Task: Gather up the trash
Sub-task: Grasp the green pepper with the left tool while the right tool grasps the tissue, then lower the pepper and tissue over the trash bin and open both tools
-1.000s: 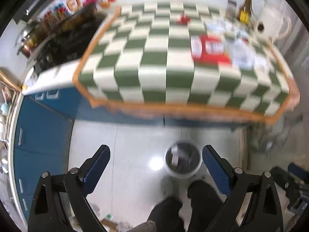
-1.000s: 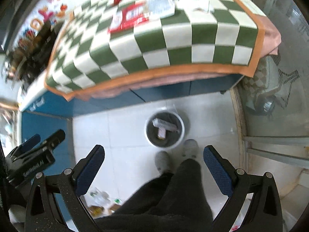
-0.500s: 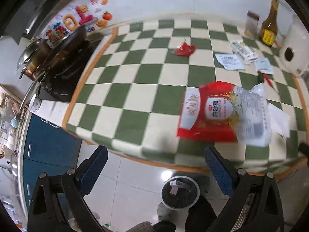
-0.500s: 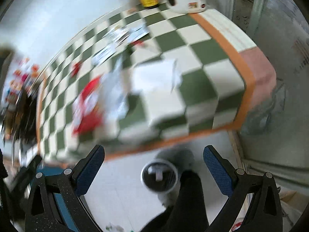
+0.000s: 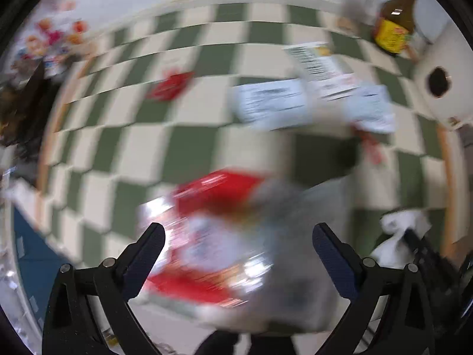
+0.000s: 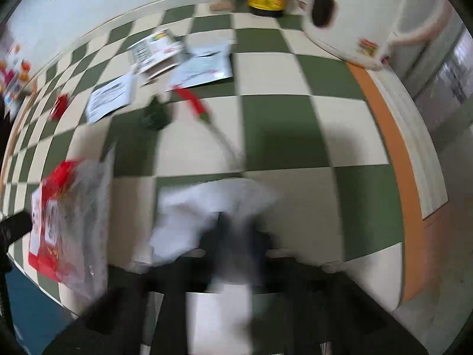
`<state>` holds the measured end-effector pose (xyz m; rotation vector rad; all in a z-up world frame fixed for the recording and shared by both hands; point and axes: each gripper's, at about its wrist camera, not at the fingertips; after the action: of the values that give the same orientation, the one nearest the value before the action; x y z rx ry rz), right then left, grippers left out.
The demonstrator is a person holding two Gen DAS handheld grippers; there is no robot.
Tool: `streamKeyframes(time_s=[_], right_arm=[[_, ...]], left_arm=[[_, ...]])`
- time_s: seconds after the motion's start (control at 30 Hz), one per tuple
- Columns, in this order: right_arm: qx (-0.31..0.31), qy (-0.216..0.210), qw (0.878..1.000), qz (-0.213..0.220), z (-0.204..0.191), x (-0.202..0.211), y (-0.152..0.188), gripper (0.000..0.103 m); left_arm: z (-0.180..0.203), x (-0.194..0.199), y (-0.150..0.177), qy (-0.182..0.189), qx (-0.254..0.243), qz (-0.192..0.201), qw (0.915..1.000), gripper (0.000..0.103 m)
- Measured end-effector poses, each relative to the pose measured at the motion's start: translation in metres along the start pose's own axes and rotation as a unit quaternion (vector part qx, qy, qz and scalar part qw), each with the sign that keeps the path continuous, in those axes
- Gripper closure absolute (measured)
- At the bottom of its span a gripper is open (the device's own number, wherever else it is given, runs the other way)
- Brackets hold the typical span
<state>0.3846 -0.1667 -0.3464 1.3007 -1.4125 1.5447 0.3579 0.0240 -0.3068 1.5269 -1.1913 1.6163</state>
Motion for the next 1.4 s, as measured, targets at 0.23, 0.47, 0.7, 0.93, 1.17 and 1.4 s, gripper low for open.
streamKeyframes(time_s=[0.23, 0.47, 0.7, 0.93, 1.17, 1.4], right_arm=[[-0.062, 0.038, 0.997, 0.007, 0.083, -0.015, -0.031, 0.094], [-0.085, 0.03, 0.996, 0.006, 0.104, -0.02, -0.049, 0.094], [-0.092, 0.001, 0.995, 0.028, 0.101, 0.016, -0.037, 0.094], [-0.065, -0.043, 0.994, 0.081, 0.05, 0.095, 0.002, 0.094], [-0.05, -0.068, 0.988, 0.127, -0.003, 0.172, 0.081, 0.094], [-0.049, -0.083, 0.992, 0.08, -0.033, 0.17, 0.201, 0.094]], left_arm=[[0.069, -0.038, -0.053, 0.08, -0.045, -0.023, 0.9955, 0.041], [0.085, -0.038, -0.069, 0.051, -0.066, -0.013, 0.9965, 0.087], [0.068, 0.03, -0.039, -0.004, -0.074, 0.064, 0.9952, 0.087], [0.016, 0.098, 0.044, -0.015, -0.064, 0.142, 0.9876, 0.087], [-0.054, 0.119, 0.139, 0.016, -0.054, 0.166, 0.9845, 0.087], [-0.103, 0.065, 0.239, 0.032, -0.043, 0.095, 0.9941, 0.087]])
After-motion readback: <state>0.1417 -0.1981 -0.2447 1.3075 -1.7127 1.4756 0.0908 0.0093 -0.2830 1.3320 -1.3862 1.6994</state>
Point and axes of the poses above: each gripper's, at about its wrist camera, not at the fingertips, and x roughly against the way its jaws point, z to its right, y to its underside, and after that the axes turned 4 degrees about -x, right-handed
